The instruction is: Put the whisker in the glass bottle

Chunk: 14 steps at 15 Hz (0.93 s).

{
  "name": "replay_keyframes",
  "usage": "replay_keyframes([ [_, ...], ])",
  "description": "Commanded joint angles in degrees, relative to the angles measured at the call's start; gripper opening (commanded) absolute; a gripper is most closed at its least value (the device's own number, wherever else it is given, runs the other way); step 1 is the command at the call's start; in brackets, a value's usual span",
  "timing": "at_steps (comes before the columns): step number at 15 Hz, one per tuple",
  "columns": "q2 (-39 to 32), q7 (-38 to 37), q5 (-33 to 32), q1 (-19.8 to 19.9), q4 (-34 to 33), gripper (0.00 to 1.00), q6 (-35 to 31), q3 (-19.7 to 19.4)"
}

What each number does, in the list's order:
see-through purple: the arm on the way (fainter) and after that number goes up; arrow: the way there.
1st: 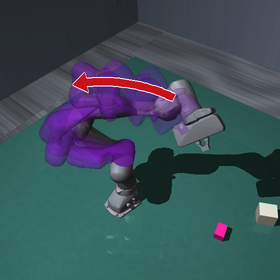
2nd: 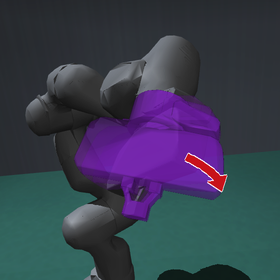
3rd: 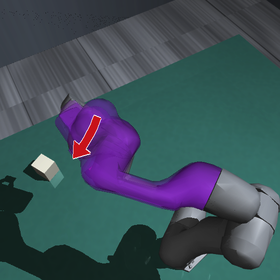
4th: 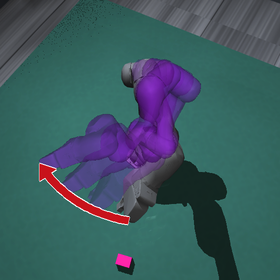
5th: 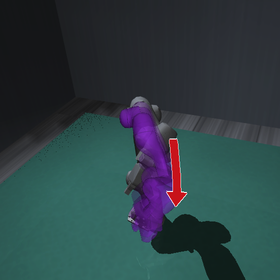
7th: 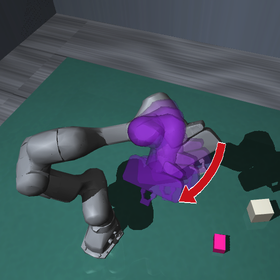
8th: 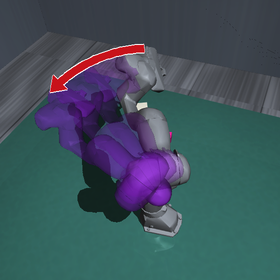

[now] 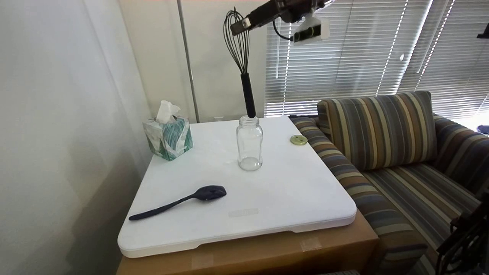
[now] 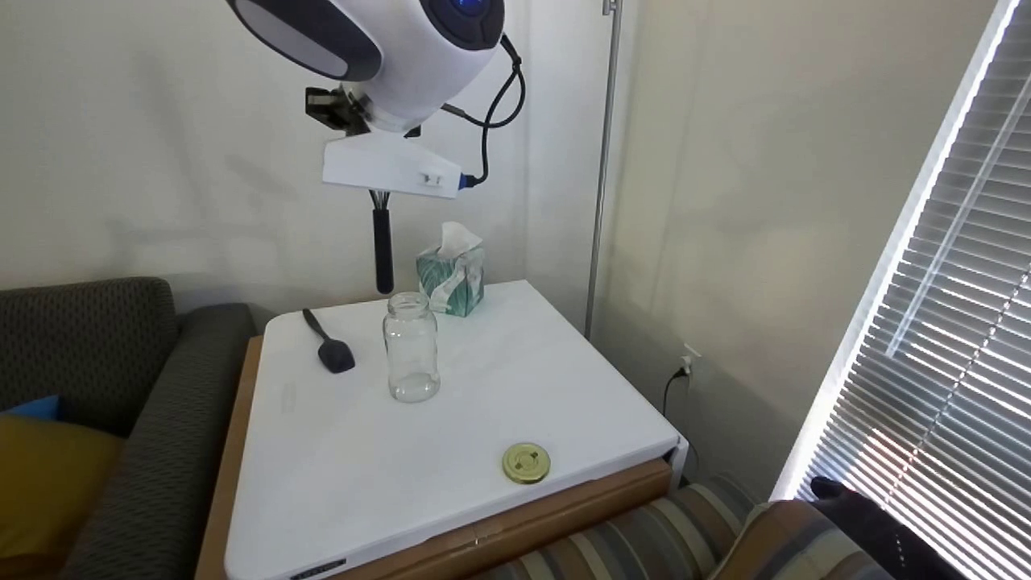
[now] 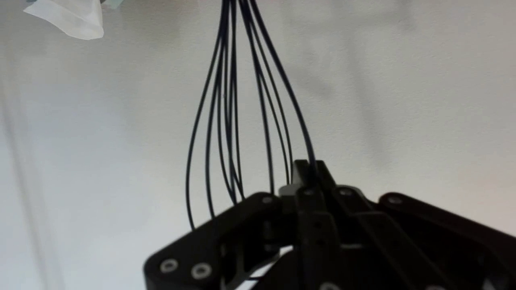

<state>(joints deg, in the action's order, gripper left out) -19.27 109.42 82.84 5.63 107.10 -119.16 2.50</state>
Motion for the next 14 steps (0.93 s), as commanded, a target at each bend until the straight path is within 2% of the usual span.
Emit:
replay_keyframes([
  [1,-0.44,4.06,2.81,-0.38,0.53,0.01,1.49,-1.44],
  [14,-4.44,7.04,5.21,-0.23,-0.36,0.01,1.57,-2.41],
])
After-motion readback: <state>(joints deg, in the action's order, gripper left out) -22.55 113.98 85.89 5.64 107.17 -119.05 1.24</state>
